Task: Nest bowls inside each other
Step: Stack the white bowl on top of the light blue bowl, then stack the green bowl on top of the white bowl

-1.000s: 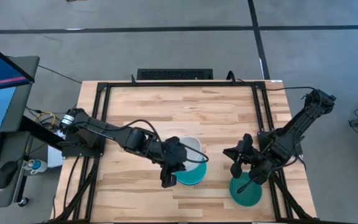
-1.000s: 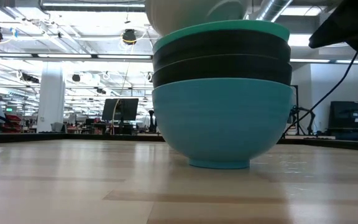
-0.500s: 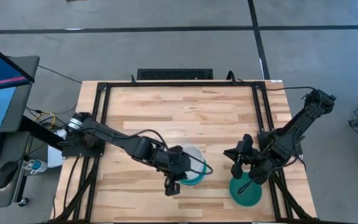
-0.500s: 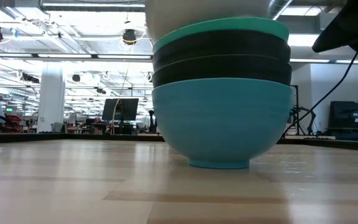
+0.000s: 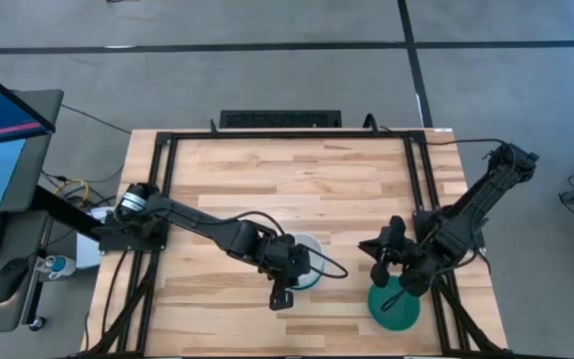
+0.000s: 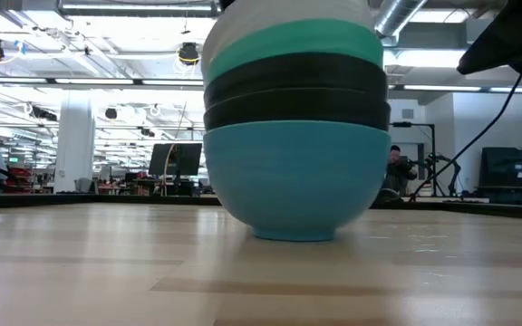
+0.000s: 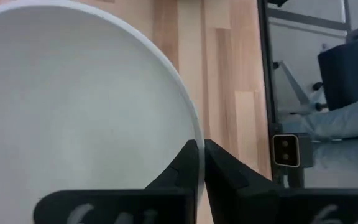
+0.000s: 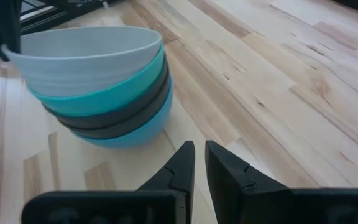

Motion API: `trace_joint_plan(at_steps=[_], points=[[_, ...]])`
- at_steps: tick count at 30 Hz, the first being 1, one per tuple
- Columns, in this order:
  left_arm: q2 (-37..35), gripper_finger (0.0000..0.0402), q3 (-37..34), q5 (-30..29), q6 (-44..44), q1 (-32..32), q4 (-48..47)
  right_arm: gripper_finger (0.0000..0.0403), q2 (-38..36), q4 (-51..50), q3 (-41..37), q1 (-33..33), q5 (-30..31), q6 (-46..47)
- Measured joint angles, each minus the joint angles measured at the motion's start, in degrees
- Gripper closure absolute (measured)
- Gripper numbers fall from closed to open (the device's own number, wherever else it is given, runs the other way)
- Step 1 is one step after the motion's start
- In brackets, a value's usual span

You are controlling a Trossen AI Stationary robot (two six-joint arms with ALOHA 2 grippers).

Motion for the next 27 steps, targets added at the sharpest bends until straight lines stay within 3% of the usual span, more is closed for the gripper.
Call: trace_joint_plan(at_steps=[9,20,24,27], points=[[0.0,0.0365,0.0,5.42,0.26,1.58,0.96,0.0342,0.0,0.66,0.0,0.0,-0.24,0.03],[0.0,0.0303,0.08,7.99,-0.06,4.24,1.22,0.0342,0.0,1.87,0.0,0.0,-3.1,0.03],[0.0,0.0299,3.65,7.97,2.08,4.79,-0.49,0.0342,0.0,2.62,0.0,0.67,-8.23,-0.02],[0.0,0.0299,7.87,5.92,4.46,5.56,-3.07,0.0342,0.0,5.48,0.0,2.61,-8.19,-2.09]])
